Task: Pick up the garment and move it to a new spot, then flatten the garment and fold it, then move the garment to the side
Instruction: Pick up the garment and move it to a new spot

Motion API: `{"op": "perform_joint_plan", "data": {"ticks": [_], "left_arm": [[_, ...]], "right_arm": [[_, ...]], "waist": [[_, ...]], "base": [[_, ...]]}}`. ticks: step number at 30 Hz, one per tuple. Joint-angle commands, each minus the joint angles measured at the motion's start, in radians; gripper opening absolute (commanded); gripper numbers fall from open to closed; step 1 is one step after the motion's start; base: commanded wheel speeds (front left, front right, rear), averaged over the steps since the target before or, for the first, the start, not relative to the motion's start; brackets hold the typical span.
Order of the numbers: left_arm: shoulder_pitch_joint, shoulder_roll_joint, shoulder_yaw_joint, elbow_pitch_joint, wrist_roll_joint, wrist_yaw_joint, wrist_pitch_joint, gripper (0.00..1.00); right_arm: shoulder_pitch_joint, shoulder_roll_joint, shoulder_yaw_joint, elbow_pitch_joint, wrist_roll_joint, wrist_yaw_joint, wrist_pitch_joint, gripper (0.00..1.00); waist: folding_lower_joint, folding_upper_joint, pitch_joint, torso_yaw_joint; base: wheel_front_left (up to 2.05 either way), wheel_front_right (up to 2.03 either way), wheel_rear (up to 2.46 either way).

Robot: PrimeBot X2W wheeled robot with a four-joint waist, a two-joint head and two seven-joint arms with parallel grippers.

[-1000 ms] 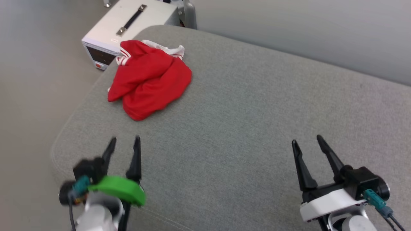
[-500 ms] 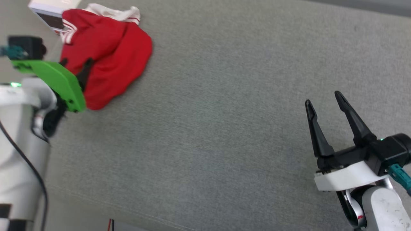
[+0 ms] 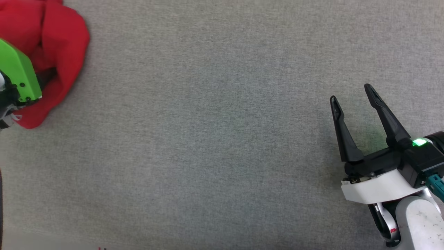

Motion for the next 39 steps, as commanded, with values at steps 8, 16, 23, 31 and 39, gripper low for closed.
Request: {"op": "perform_joint_plan", "data": {"ticks": [8, 16, 23, 31, 39], "left_arm": [[-0.023, -0.022, -0.018, 0.110, -0.068, -0.003, 0.110, 0.45], [-0.023, -0.030, -0.024, 0.124, -0.114, -0.003, 0.098, 0.00], [-0.018, 0.003, -0.029, 0.084, -0.116, -0.003, -0.093, 0.00], [0.006, 0.060, -0.088, 0.005, -0.067, -0.003, -0.388, 0.00], [-0.036, 0.081, -0.138, -0.097, 0.020, 0.000, -0.551, 0.00]], "right_arm": [[-0.016, -0.006, -0.010, -0.018, -0.015, -0.001, 0.010, 1.00], [-0.010, -0.007, -0.015, -0.012, -0.022, -0.001, 0.019, 1.00], [-0.004, 0.004, -0.008, 0.030, -0.015, -0.001, 0.000, 1.00], [0.039, 0.042, -0.019, 0.117, 0.005, -0.001, -0.040, 1.00], [0.061, 0.079, -0.024, 0.165, 0.013, -0.001, -0.067, 1.00]], "waist": [[-0.0001, 0.0000, 0.053, -0.033], [-0.0001, 0.0000, 0.023, -0.014], [-0.0001, 0.0000, -0.071, -0.008], [-0.0001, 0.0000, -0.253, -0.012], [-0.0001, 0.0000, -0.358, -0.018]], "base": [[0.00, 0.00, 0.00], [0.00, 0.00, 0.00], [0.00, 0.00, 0.00], [0.00, 0.00, 0.00], [0.00, 0.00, 0.00]]}}
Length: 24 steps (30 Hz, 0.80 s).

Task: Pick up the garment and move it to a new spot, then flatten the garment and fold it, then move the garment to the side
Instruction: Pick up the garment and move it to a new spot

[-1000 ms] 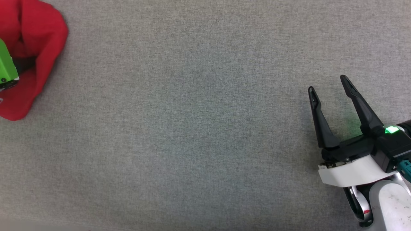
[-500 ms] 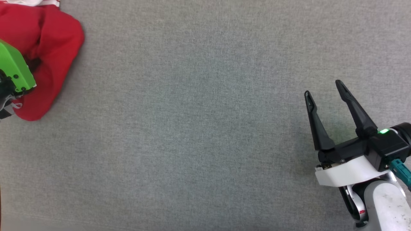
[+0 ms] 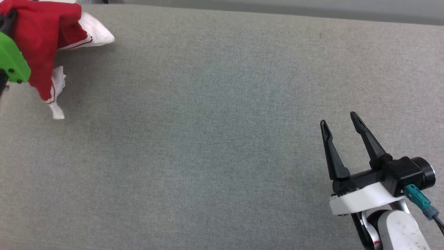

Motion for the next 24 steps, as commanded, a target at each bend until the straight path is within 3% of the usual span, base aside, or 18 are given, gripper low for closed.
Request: {"op": "perform_joint_plan", "data": {"ticks": [1, 10, 17, 24], "left_arm": [[-0.026, 0.001, -0.005, -0.027, 0.023, 0.007, -0.030, 0.00], [-0.087, -0.052, -0.077, -0.159, 0.111, 0.022, -0.091, 0.00], [-0.152, -0.139, -0.167, -0.166, 0.169, 0.016, -0.094, 0.00], [-0.223, -0.246, -0.237, -0.135, 0.211, 0.008, -0.194, 0.00]], "right_arm": [[0.010, 0.009, -0.005, 0.009, 0.006, -0.001, -0.011, 1.00], [0.029, 0.044, -0.051, 0.055, 0.007, -0.001, -0.032, 1.00], [0.037, 0.058, -0.112, 0.069, 0.001, -0.001, -0.038, 1.00], [0.043, 0.063, -0.163, 0.073, 0.002, -0.001, -0.040, 1.00]], "waist": [[0.0000, 0.0000, -0.070, -0.008], [0.0000, 0.0000, -0.148, -0.071], [0.0000, 0.0000, -0.174, -0.156], [0.0000, 0.0000, -0.178, -0.239]], "base": [[0.00, 0.00, 0.00], [0.00, 0.00, 0.00], [0.00, 0.00, 0.00], [0.00, 0.00, 0.00]]}}
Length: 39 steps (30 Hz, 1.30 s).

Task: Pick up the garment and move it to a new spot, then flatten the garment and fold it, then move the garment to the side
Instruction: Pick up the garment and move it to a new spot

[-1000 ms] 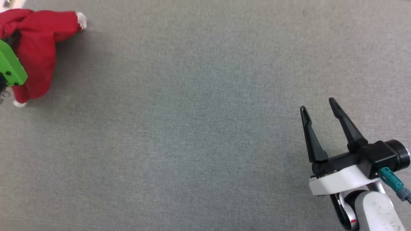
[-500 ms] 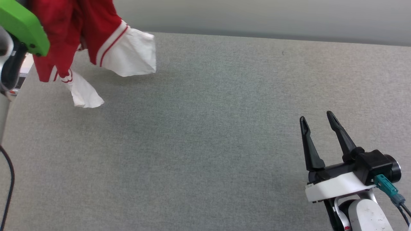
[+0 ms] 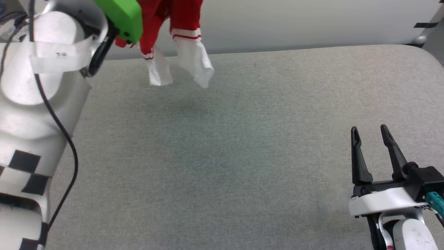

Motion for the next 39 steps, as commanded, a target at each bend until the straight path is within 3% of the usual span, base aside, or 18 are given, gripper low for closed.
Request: {"op": "perform_joint_plan", "data": {"ticks": [1, 6, 11, 18, 25, 26, 27, 33, 39], "left_arm": [[-0.011, -0.020, -0.015, 0.011, 0.011, -0.004, -0.018, 0.00], [0.063, -0.074, -0.114, 0.027, 0.028, -0.008, -0.037, 0.00], [0.245, -0.134, -0.233, 0.036, 0.015, -0.011, -0.031, 0.00], [0.502, -0.221, -0.403, 0.072, -0.012, -0.012, 0.028, 0.00], [0.590, -0.275, -0.483, 0.117, -0.038, -0.012, 0.065, 0.00], [0.594, -0.282, -0.489, 0.124, -0.044, -0.012, 0.068, 0.29], [0.597, -0.287, -0.491, 0.129, -0.048, -0.012, 0.070, 1.00], [0.589, -0.296, -0.445, 0.128, -0.076, 0.013, 0.002, 1.00], [0.572, -0.251, -0.356, 0.039, -0.106, 0.050, -0.116, 1.00]], "right_arm": [[0.009, 0.003, -0.006, 0.002, 0.000, -0.001, -0.008, 1.00], [0.018, 0.003, -0.027, 0.003, 0.017, -0.001, -0.008, 1.00], [0.028, 0.004, -0.044, 0.001, 0.022, -0.001, -0.009, 1.00], [0.032, 0.004, -0.051, -0.001, 0.018, -0.001, -0.009, 1.00], [0.033, 0.004, -0.044, 0.005, 0.010, -0.001, -0.006, 1.00], [0.035, 0.004, -0.043, 0.008, 0.009, -0.001, -0.004, 1.00], [0.036, 0.004, -0.043, 0.010, 0.008, -0.001, -0.004, 1.00], [0.049, 0.004, -0.047, 0.021, 0.008, -0.001, 0.001, 1.00], [0.074, 0.004, -0.059, 0.027, 0.006, -0.001, 0.008, 1.00]], "waist": [[0.0001, -0.0001, -0.011, -0.055], [0.0001, -0.0001, -0.014, -0.090], [0.0001, -0.0001, -0.013, -0.099], [0.0001, -0.0001, -0.006, -0.079], [0.0001, -0.0001, -0.006, -0.042], [0.0001, -0.0001, -0.010, -0.035], [0.0001, -0.0001, -0.013, -0.029], [0.0001, -0.0001, -0.046, 0.011], [0.0001, -0.0001, -0.080, 0.059]], "base": [[0.00, 0.00, 0.00], [0.00, 0.00, 0.00], [0.00, 0.00, 0.00], [0.00, 0.00, 0.00], [0.00, 0.00, 0.00], [0.00, 0.00, 0.00], [0.00, 0.00, 0.00], [0.00, 0.00, 0.00], [0.00, 0.00, 0.00]]}}
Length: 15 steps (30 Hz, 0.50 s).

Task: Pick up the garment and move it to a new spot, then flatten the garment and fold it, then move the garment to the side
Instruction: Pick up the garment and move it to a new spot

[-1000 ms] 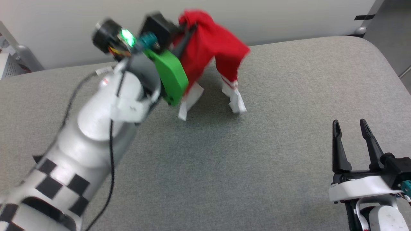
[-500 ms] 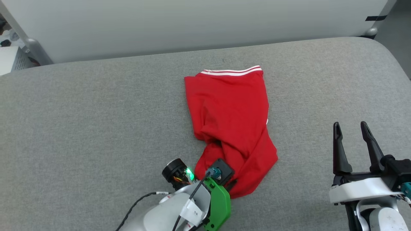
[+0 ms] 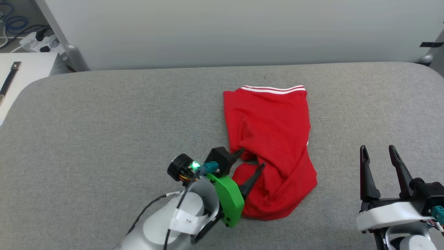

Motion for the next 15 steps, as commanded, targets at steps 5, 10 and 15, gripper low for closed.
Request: {"op": "perform_joint_plan", "data": {"ticks": [5, 10, 15], "left_arm": [[0.005, 0.096, 0.098, -0.120, 0.004, 0.074, -0.099, 1.00], [0.112, 0.159, 0.253, -0.282, 0.041, 0.156, -0.118, 1.00], [0.293, 0.154, 0.426, -0.425, 0.110, 0.183, -0.118, 1.00]], "right_arm": [[0.031, 0.000, -0.008, 0.005, -0.005, -0.001, 0.013, 1.00], [0.044, 0.000, -0.003, 0.003, -0.005, -0.001, 0.023, 1.00], [0.058, 0.000, -0.002, 0.005, -0.004, -0.001, 0.028, 1.00]], "waist": [[0.0000, 0.0000, -0.043, 0.060], [0.0000, 0.0000, -0.049, 0.076], [0.0000, 0.0000, -0.057, 0.084]], "base": [[0.00, 0.00, 0.00], [0.00, 0.00, 0.00], [0.00, 0.00, 0.00]]}}
